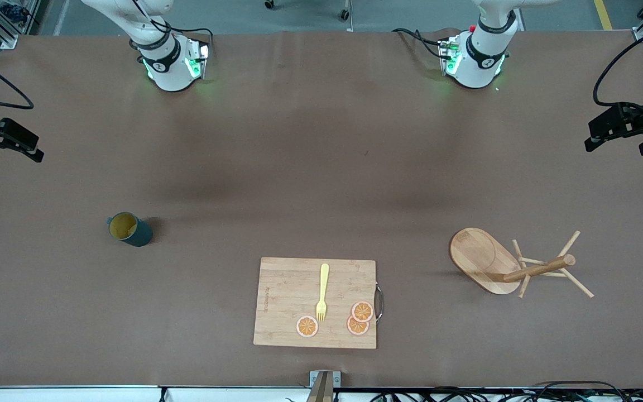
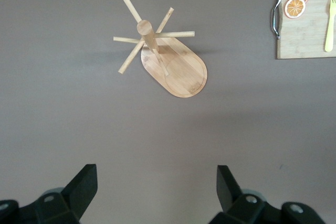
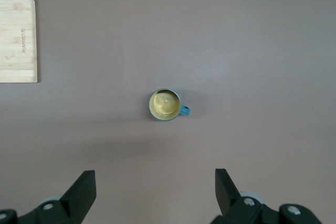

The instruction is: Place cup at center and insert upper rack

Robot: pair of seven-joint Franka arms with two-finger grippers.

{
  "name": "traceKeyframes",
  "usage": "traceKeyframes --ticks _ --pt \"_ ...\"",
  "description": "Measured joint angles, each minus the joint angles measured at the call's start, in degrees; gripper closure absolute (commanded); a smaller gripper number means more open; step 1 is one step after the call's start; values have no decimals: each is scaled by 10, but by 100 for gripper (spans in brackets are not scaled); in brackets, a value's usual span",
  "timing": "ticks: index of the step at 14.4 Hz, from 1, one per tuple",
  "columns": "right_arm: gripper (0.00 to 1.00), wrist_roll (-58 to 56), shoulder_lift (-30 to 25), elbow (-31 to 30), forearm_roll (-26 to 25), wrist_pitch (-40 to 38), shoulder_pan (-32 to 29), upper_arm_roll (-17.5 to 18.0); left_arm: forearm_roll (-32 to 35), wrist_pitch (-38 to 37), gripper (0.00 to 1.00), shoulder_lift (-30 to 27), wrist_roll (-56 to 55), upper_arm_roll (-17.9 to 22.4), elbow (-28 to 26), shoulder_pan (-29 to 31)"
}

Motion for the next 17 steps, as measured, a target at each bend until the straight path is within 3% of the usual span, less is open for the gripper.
traceKeyframes --ticks 11,12,15,17 --pt "0 0 0 0 0 0 9 0 0 0 0 0 0 0 0 0" --pt "0 0 0 0 0 0 18 -8 0 0 0 0 0 0 0 0" --pt "0 0 0 0 0 0 80 -76 0 0 0 0 0 0 0 0" --pt "0 0 1 0 0 1 98 -98 0 0 0 0 0 0 0 0"
